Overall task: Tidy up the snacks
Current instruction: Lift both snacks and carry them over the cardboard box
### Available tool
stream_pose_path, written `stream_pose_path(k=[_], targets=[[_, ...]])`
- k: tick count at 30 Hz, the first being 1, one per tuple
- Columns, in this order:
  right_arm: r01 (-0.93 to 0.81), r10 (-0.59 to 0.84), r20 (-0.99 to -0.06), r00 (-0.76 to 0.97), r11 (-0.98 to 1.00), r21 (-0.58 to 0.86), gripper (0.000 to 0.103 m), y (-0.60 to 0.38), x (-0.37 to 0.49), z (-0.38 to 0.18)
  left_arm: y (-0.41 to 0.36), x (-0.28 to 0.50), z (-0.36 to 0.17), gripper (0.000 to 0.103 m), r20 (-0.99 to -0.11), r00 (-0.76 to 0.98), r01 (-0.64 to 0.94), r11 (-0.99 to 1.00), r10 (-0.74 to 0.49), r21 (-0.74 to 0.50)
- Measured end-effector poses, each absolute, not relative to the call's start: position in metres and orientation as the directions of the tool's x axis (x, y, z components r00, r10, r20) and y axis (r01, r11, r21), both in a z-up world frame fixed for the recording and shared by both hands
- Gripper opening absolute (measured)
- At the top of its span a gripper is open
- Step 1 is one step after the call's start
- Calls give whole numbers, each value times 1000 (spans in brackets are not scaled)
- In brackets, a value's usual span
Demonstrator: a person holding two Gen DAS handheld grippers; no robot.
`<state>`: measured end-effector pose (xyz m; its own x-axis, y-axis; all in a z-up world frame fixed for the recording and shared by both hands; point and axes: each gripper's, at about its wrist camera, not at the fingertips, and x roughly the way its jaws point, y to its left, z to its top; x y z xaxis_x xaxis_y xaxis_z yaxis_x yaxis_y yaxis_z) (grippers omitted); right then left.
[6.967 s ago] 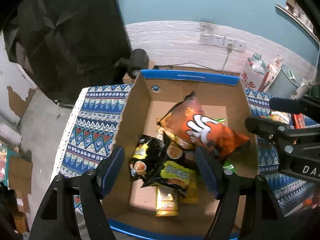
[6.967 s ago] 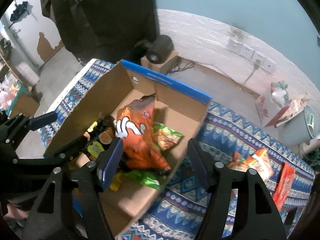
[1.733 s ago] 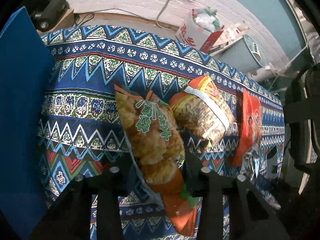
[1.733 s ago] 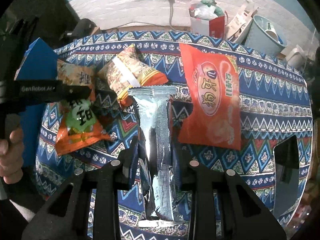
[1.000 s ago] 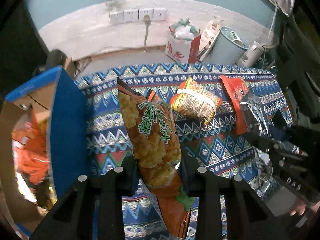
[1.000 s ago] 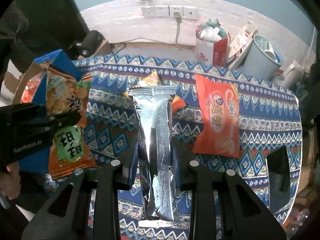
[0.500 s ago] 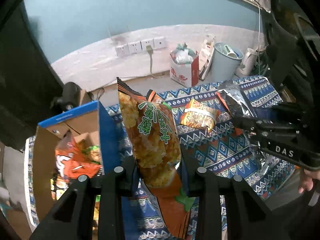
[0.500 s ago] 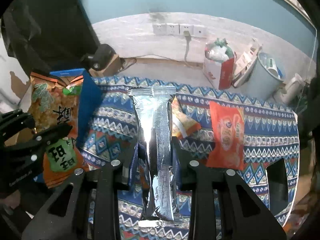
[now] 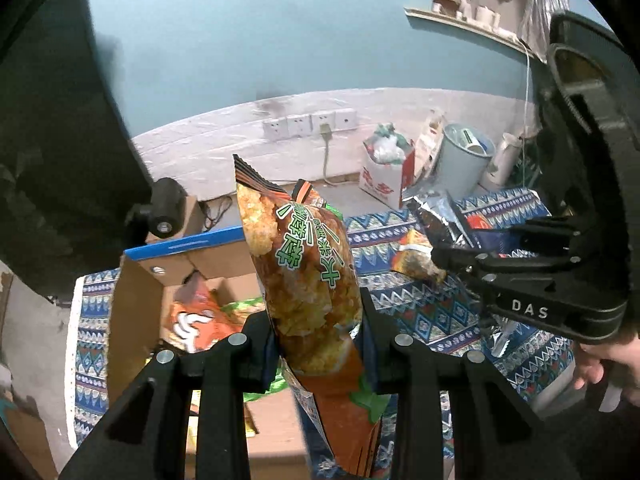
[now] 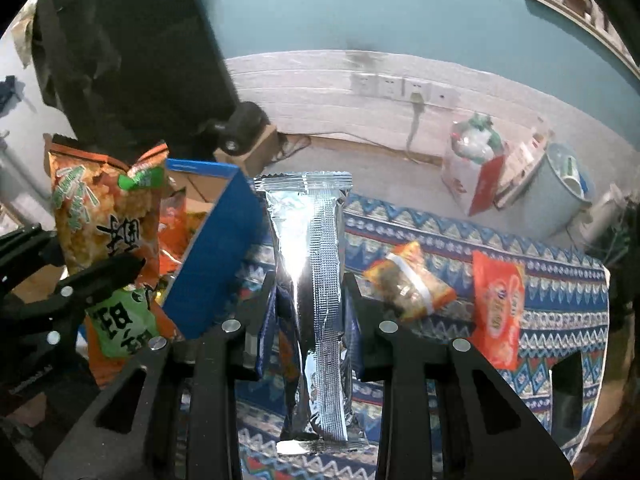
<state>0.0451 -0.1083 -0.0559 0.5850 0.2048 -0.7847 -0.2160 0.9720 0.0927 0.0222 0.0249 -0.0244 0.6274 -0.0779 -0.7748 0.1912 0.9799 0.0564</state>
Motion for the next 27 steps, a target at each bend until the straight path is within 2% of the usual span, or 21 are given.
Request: stream_pose_path(k=[12, 27], targets=[[-283, 269, -778, 568, 951, 122, 28, -44, 76, -48, 93, 21, -22, 34, -768, 639, 84, 996, -41, 16], [-339, 319, -790, 523, 929, 150, 28, 25, 121, -60, 170, 26, -50, 34, -807, 587, -75, 997, 58, 17]])
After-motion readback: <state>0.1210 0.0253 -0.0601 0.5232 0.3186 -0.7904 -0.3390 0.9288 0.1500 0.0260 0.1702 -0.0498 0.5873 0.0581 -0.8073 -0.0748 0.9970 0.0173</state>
